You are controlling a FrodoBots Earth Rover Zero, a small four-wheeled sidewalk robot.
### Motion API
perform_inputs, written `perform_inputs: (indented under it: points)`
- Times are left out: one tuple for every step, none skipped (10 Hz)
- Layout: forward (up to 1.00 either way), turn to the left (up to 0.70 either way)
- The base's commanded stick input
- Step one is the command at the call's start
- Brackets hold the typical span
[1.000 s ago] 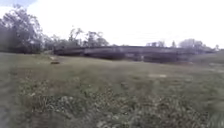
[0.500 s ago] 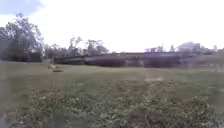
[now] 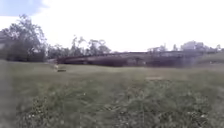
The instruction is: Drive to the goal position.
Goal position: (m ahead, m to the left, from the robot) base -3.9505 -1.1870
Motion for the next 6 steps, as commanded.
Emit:
perform_inputs:
  points:
    - [-0.5,-0.23]
    - [-0.5,-0.31]
    - [-0.5,-0.33]
    - [-0.5,-0.33]
    - [-0.5,-0.33]
    - [-0.5,-0.33]
